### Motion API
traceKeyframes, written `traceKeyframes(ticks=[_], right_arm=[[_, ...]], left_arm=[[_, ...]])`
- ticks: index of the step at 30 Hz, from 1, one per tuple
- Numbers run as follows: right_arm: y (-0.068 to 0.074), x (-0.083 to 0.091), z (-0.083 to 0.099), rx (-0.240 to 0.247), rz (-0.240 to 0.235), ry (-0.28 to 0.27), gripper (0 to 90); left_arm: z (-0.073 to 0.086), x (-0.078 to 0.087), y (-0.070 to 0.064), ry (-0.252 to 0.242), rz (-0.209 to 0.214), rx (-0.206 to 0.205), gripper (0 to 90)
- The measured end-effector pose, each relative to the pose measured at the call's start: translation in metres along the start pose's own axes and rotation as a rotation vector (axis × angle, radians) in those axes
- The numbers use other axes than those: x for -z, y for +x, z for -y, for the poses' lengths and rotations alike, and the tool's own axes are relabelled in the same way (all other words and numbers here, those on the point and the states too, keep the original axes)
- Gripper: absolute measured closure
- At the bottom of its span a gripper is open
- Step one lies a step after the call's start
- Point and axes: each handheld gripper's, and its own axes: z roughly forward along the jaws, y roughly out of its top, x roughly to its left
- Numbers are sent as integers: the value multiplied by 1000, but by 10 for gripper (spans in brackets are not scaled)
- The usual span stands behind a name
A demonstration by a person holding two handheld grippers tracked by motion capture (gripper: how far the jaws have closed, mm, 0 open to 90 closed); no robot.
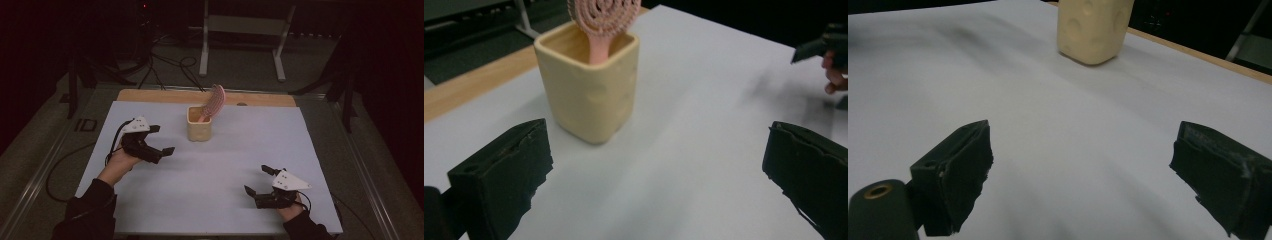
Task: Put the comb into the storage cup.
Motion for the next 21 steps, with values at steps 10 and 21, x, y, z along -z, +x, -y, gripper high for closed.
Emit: traceKeyframes(ticks=[10,21], right_arm=[[0,-1,0,4,1,4,87],[1,-2,-1,2,-1,4,87]], left_arm=[[22,16,-12,1,12,12,0],[51,31,-28,4,-3,23,0]])
